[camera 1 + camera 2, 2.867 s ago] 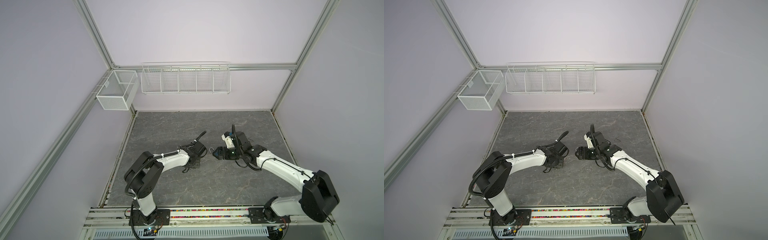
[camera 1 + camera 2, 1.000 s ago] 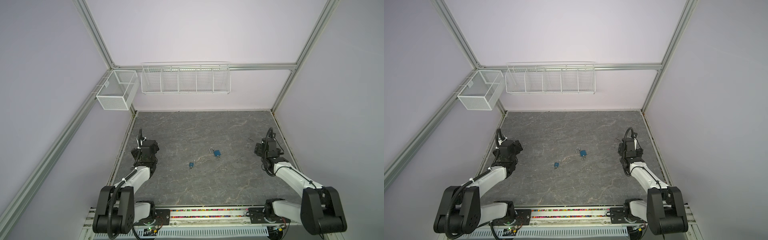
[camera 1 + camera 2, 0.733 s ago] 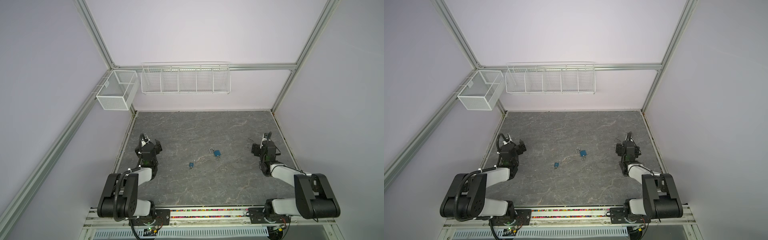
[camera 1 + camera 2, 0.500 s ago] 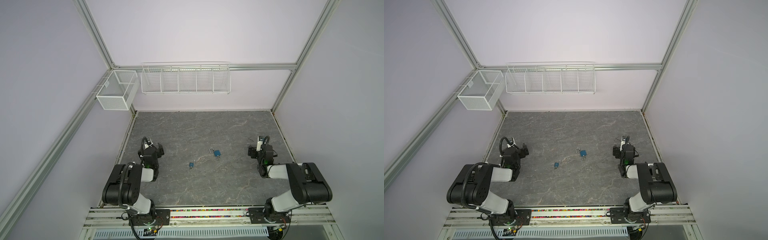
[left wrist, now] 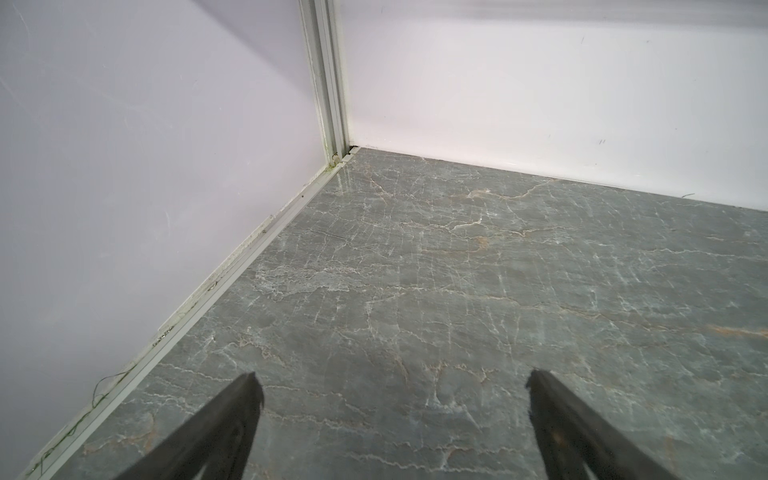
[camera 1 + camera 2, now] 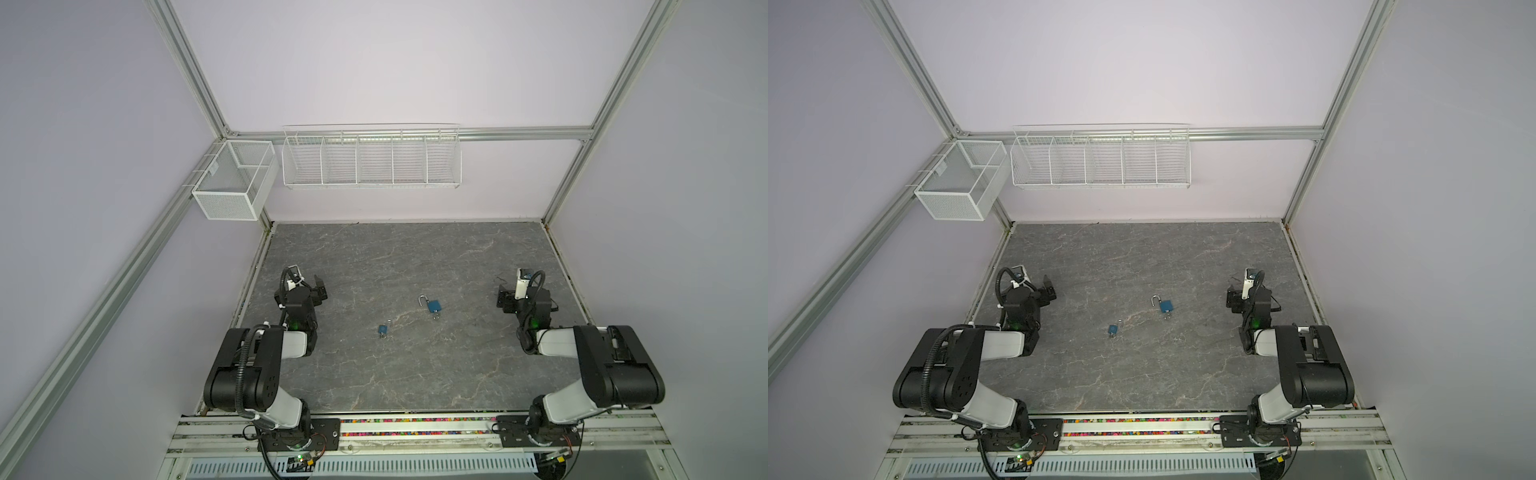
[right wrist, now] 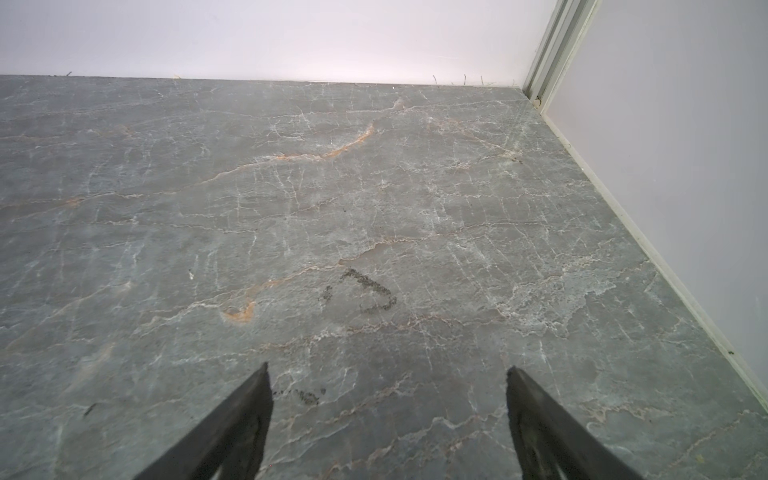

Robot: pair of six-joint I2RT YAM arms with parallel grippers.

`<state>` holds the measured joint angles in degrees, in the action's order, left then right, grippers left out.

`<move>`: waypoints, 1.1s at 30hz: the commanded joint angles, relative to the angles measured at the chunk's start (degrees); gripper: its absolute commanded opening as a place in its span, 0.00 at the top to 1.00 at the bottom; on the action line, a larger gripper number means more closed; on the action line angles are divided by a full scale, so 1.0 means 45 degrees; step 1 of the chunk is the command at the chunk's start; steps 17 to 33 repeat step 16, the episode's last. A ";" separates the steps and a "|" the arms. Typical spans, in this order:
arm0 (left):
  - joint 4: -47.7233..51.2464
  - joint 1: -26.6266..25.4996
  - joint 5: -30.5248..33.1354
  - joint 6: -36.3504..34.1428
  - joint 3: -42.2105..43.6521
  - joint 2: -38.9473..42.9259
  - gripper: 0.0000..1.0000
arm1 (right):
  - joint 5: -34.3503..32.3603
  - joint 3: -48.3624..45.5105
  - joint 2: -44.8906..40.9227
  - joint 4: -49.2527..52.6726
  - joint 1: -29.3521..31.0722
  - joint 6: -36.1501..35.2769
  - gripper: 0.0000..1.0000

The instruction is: Unlock with the key

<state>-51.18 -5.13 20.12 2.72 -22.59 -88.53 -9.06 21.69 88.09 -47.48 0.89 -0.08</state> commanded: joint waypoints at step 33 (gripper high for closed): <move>-0.0414 0.0096 0.0119 -0.0150 0.0095 -0.0107 0.01 | 0.0182 0.0108 -0.0144 -0.0359 -0.0006 -0.0315 0.11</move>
